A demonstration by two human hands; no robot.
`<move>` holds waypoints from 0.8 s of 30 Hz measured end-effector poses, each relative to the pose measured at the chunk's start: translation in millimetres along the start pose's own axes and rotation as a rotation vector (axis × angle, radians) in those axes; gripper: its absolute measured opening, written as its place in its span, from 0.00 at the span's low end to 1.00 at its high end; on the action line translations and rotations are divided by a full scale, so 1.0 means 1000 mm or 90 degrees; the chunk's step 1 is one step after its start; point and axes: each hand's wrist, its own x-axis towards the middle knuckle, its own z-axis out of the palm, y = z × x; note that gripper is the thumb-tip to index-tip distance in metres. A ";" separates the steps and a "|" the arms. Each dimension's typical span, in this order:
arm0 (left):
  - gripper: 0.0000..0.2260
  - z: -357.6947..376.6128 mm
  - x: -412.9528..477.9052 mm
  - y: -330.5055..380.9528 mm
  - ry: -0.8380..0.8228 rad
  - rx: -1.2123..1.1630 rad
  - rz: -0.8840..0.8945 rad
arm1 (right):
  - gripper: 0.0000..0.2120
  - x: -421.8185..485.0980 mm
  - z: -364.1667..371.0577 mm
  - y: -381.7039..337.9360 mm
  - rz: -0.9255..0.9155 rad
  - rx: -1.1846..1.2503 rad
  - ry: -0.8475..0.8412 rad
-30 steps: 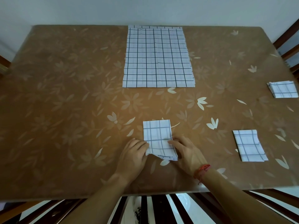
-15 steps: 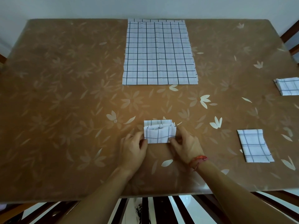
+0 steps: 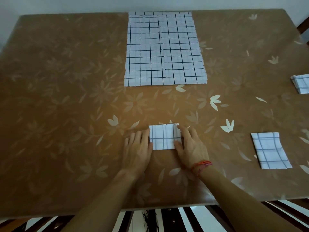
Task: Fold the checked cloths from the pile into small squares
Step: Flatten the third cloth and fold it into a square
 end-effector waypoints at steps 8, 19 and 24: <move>0.22 0.009 -0.002 -0.012 -0.056 0.060 0.151 | 0.23 0.001 -0.002 -0.004 0.017 -0.017 -0.023; 0.23 0.014 -0.006 -0.012 -0.068 0.057 0.151 | 0.24 0.009 0.038 -0.038 -0.320 -0.146 -0.044; 0.22 0.016 -0.005 -0.012 -0.057 0.054 0.140 | 0.25 0.013 0.047 -0.032 -0.291 -0.215 -0.060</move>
